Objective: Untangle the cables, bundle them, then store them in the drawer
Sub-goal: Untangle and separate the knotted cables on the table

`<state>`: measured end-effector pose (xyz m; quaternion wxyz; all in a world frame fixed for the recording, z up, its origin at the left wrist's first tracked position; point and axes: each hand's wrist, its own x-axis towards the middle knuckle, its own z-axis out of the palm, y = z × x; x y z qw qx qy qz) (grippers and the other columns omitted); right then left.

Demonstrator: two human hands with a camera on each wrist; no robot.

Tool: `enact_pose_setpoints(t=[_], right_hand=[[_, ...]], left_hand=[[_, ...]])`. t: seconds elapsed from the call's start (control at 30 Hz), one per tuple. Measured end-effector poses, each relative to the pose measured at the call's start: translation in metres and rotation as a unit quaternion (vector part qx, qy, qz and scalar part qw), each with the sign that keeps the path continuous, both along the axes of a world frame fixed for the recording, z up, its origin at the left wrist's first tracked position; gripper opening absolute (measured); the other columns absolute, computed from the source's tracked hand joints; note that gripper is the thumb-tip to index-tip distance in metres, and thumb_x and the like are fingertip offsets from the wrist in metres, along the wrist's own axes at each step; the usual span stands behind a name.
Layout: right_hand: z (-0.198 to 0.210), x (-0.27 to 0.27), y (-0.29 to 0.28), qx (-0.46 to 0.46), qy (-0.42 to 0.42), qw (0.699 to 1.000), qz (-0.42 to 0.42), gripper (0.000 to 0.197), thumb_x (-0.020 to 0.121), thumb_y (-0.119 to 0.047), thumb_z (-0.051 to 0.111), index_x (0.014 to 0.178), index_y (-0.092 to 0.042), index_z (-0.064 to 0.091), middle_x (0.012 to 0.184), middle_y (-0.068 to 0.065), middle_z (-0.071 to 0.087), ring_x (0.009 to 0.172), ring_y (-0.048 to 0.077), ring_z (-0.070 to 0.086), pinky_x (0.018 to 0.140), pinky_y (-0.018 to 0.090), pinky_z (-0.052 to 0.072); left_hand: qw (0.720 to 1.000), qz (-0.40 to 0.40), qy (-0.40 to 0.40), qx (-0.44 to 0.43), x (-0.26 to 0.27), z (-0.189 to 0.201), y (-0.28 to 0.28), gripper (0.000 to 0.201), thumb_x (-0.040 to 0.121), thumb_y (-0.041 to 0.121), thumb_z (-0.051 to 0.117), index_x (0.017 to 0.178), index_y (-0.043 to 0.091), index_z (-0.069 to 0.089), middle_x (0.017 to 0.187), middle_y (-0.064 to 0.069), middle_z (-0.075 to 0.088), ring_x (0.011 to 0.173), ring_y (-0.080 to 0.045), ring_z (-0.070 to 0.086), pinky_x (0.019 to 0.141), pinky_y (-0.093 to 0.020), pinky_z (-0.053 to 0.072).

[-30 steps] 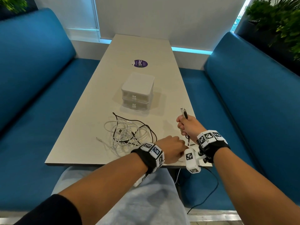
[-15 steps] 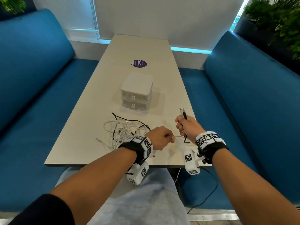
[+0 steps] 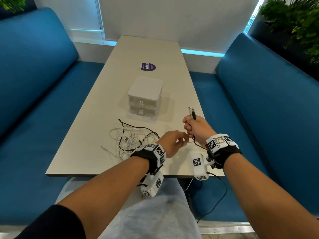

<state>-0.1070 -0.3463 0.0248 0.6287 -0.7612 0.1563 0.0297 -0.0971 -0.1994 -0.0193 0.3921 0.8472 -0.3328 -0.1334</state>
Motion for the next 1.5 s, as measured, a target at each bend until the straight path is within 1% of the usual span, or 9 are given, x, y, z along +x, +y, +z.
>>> enact_pose_setpoints(t=[0.2,0.4,0.63,0.77,0.9,1.0,1.1,1.27,1.5], right_hand=[[-0.007,-0.002,0.002,0.019,0.002,1.0,-0.008,0.027,0.106,-0.018,0.033,0.089,-0.009,0.052,0.058,-0.001,0.039,0.049,0.011,0.031,0.049,0.026,0.027],[-0.01,0.001,0.0,0.012,0.01,1.0,-0.016,0.028,0.106,-0.02,0.033,0.088,-0.01,0.052,0.059,-0.001,0.041,0.05,0.012,0.033,0.048,0.026,0.028],[-0.009,0.003,0.005,-0.06,0.013,0.998,0.006,0.027,0.105,-0.021,0.033,0.089,-0.011,0.053,0.061,-0.001,0.045,0.051,0.013,0.036,0.05,0.027,0.031],[-0.013,0.003,0.01,-0.069,0.012,0.998,0.003,0.027,0.104,-0.022,0.035,0.089,-0.013,0.055,0.062,0.0,0.048,0.051,0.013,0.038,0.05,0.027,0.032],[-0.019,0.0,0.009,-0.059,0.019,0.998,0.004,0.027,0.104,-0.022,0.035,0.089,-0.013,0.056,0.06,-0.001,0.047,0.049,0.013,0.038,0.05,0.028,0.033],[-0.02,-0.001,0.007,-0.04,0.023,0.999,-0.016,0.027,0.104,-0.021,0.034,0.088,-0.012,0.054,0.06,0.0,0.044,0.05,0.014,0.035,0.05,0.029,0.03],[-0.019,0.0,0.01,-0.046,0.016,0.999,-0.018,0.028,0.104,-0.021,0.034,0.086,-0.012,0.054,0.06,0.0,0.044,0.05,0.014,0.035,0.05,0.028,0.031],[-0.019,0.002,0.01,-0.071,0.009,0.997,-0.007,0.028,0.103,-0.024,0.036,0.088,-0.014,0.057,0.059,-0.004,0.049,0.05,0.014,0.04,0.051,0.03,0.035],[-0.017,-0.002,0.01,-0.036,-0.001,0.999,-0.012,0.027,0.103,-0.025,0.035,0.09,-0.014,0.056,0.06,-0.004,0.046,0.05,0.012,0.04,0.052,0.029,0.036]], left_hand=[[0.985,0.127,0.008,0.114,0.01,0.001,0.008,0.03,0.089,0.051,0.064,0.1,0.023,0.061,0.091,0.004,0.062,0.083,-0.017,0.06,0.063,-0.03,0.041],[0.99,0.095,0.024,0.102,0.013,0.007,0.011,0.021,0.098,0.017,0.048,0.1,0.009,0.068,0.099,-0.007,0.068,0.093,-0.027,0.061,0.07,-0.03,0.04],[0.972,-0.057,-0.033,0.225,0.0,-0.004,0.002,0.033,0.103,0.022,0.05,0.133,0.02,0.063,0.125,-0.012,0.066,0.106,-0.031,0.066,0.094,-0.039,0.052],[0.989,0.016,0.011,0.148,-0.001,0.0,-0.005,0.025,0.1,0.02,0.053,0.117,0.007,0.065,0.109,-0.016,0.07,0.096,-0.031,0.067,0.087,-0.041,0.054],[0.989,0.109,0.087,0.041,0.003,0.004,-0.002,0.03,0.086,0.025,0.073,0.102,0.014,0.05,0.09,-0.004,0.066,0.075,-0.017,0.062,0.06,-0.029,0.045],[0.98,0.124,0.155,-0.029,0.009,0.007,0.004,0.012,0.084,0.002,0.056,0.088,0.013,0.057,0.085,-0.007,0.072,0.079,-0.022,0.071,0.076,-0.042,0.058],[0.957,0.129,0.229,-0.12,0.011,0.005,0.004,0.023,0.086,-0.014,0.045,0.083,0.005,0.058,0.081,-0.016,0.069,0.083,-0.029,0.074,0.081,-0.05,0.06],[0.958,0.129,0.231,-0.113,0.001,0.003,-0.004,0.014,0.089,0.001,0.06,0.084,0.013,0.054,0.082,-0.015,0.074,0.069,-0.031,0.074,0.049,-0.031,0.051],[0.944,0.218,0.205,-0.136,-0.002,-0.002,-0.016,0.026,0.073,0.004,0.078,0.081,0.011,0.054,0.07,-0.011,0.073,0.063,-0.024,0.073,0.058,-0.035,0.056]])
